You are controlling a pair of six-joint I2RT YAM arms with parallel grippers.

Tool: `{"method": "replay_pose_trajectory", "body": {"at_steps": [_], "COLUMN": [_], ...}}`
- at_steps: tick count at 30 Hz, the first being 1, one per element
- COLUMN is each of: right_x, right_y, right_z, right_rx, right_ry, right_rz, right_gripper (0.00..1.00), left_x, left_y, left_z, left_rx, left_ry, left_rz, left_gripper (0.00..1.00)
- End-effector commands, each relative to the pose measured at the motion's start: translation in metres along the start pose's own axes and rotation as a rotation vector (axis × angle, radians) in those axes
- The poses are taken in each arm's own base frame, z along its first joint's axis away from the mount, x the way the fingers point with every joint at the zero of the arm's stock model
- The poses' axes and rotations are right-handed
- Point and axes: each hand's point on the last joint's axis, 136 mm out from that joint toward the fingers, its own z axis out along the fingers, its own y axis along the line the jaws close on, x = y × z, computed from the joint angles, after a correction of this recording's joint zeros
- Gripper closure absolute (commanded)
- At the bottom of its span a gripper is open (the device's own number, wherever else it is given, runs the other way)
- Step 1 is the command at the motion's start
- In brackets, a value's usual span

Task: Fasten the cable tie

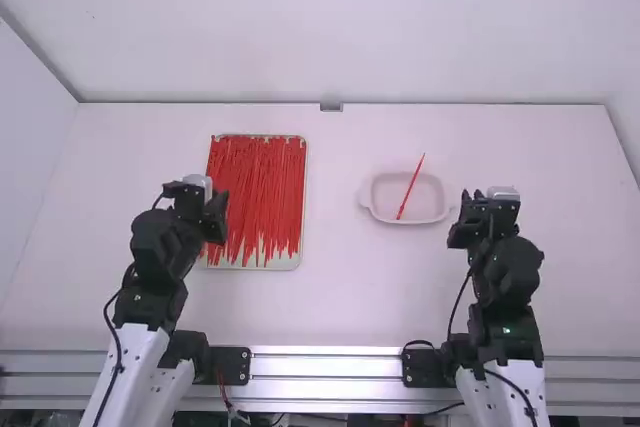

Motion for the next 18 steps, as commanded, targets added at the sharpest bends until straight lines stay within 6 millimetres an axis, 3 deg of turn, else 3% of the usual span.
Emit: {"method": "replay_pose_trajectory", "body": {"at_steps": [1,5,9,18], "right_x": [0.014,0.033,0.052,0.084], "right_y": [0.000,0.000,0.000,0.000], "right_z": [-0.002,-0.006,-0.007,-0.007], "right_rx": [0.003,0.003,0.003,0.003], "right_ry": [-0.001,-0.001,-0.001,-0.001], "right_rz": [0.000,0.000,0.000,0.000], "right_gripper": [0.86,0.93,1.00,1.00], "left_x": [0.011,0.032,0.052,0.090], "left_y": [0.018,0.031,0.031,0.031], "left_z": [-0.005,-0.012,-0.014,-0.014], "left_rx": [-0.109,-0.189,-0.194,-0.194], "left_ry": [-0.010,-0.010,-0.010,-0.010], "left_rz": [0.008,0.007,0.007,0.007], "left_gripper": [0.85,0.93,1.00,1.00]}}
